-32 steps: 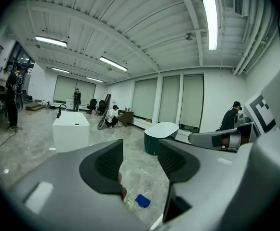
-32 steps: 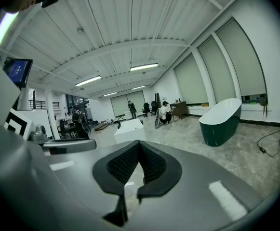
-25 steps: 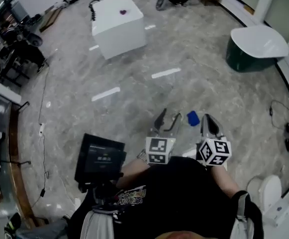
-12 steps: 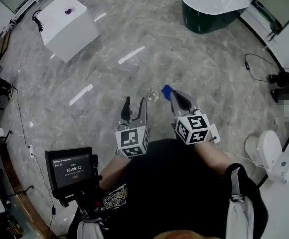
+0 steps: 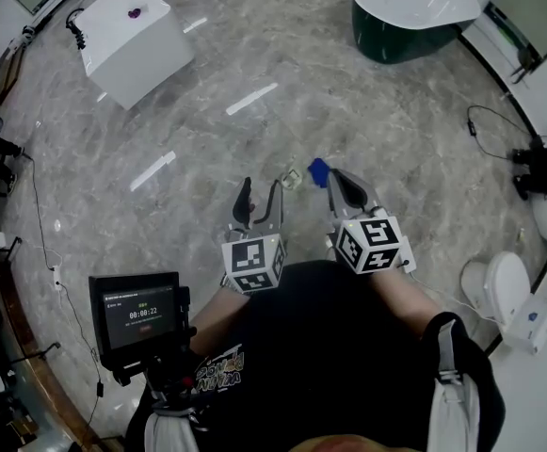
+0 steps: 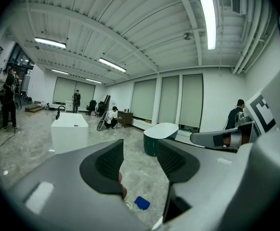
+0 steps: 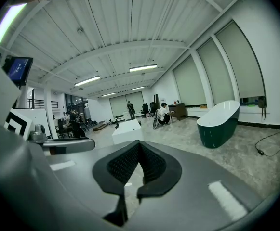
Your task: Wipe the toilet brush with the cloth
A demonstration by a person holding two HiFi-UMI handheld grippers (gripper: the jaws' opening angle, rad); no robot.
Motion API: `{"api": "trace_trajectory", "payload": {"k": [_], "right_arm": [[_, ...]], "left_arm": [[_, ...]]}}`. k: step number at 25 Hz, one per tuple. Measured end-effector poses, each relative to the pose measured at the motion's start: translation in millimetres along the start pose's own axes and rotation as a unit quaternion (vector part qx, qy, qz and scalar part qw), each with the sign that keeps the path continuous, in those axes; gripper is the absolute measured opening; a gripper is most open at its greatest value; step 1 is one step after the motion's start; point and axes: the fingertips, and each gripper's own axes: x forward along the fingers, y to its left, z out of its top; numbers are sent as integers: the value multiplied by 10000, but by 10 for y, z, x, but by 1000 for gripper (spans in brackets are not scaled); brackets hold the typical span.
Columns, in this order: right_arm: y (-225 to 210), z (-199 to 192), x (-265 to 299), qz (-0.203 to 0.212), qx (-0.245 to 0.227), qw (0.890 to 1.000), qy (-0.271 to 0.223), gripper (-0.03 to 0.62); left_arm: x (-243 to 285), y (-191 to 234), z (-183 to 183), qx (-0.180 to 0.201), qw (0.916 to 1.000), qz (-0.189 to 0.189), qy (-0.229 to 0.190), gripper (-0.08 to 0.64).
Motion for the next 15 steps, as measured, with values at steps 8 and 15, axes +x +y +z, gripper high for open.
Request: {"api": "trace_trajectory", "payload": {"k": [8, 15], "right_arm": [[39, 8, 4, 74, -23, 10000, -3, 0], [25, 5, 12, 81, -5, 10000, -3, 0]], "left_arm": [[-7, -2, -1, 40, 10000, 17, 25, 219], [-10, 4, 7, 66, 10000, 34, 22, 219]]}}
